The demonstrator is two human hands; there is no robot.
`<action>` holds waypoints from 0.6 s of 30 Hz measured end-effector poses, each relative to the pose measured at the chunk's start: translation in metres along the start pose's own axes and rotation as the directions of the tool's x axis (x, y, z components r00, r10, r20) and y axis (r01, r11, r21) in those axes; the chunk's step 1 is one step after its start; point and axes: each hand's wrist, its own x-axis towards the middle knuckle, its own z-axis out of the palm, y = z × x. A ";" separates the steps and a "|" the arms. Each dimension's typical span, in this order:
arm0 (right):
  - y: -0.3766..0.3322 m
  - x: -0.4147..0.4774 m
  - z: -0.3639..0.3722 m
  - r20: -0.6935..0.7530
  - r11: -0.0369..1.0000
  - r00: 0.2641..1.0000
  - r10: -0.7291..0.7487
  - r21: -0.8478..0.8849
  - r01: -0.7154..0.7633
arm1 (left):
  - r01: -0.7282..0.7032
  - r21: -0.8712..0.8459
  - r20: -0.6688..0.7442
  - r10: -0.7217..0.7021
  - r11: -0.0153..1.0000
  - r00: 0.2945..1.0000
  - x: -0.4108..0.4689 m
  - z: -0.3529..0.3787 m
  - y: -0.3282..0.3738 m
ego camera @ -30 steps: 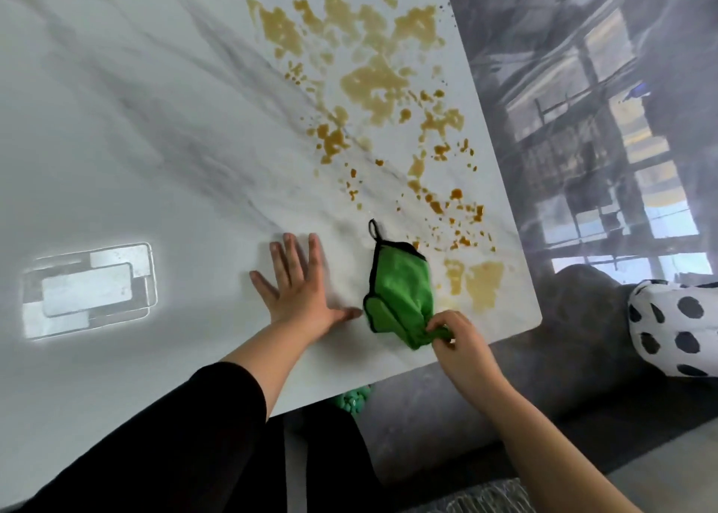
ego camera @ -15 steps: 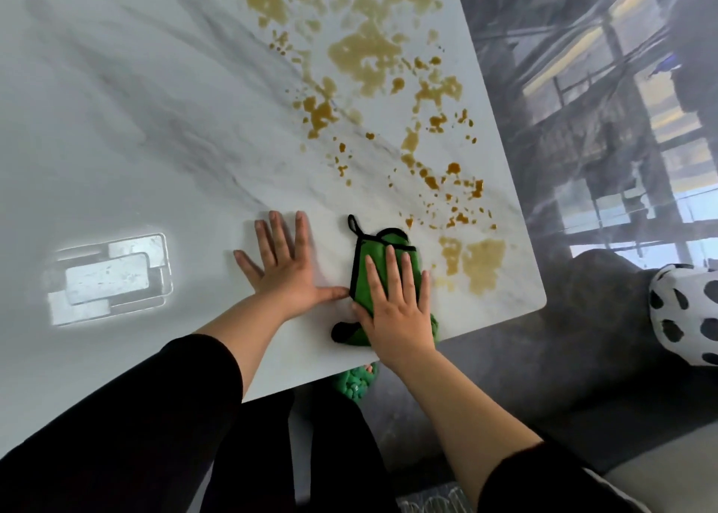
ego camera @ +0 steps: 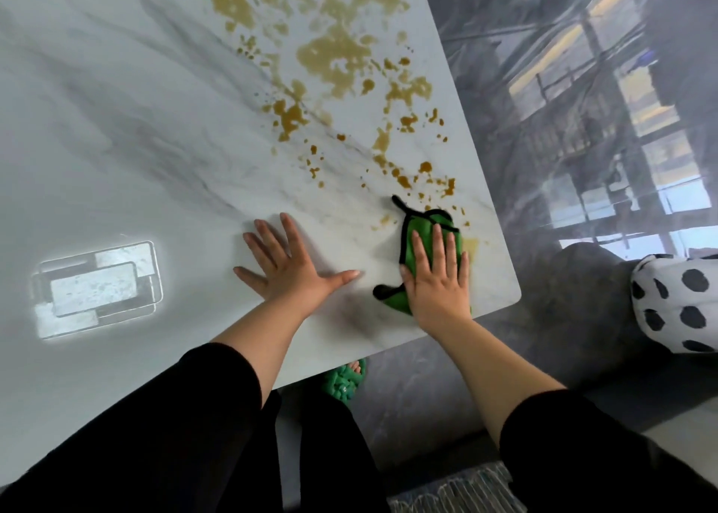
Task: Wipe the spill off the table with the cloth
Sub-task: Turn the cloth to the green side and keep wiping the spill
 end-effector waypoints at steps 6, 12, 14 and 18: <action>-0.002 -0.035 0.014 0.049 0.994 0.993 -0.108 0.039 0.106 | 0.003 -0.029 0.023 -0.002 1.000 1.000 0.007 0.006 -0.001; 0.025 -0.025 0.007 0.123 0.984 0.977 -0.176 0.035 0.173 | 0.013 -0.020 0.036 -0.012 1.000 0.999 0.008 0.005 -0.001; 0.035 0.009 -0.008 0.101 0.996 0.992 -0.077 0.060 0.072 | 0.013 -0.019 0.034 -0.012 1.000 0.999 0.009 0.007 -0.002; 0.046 0.055 -0.033 0.094 0.998 0.995 -0.027 0.059 0.021 | -0.005 -0.025 0.013 0.006 1.000 1.000 0.015 0.011 -0.006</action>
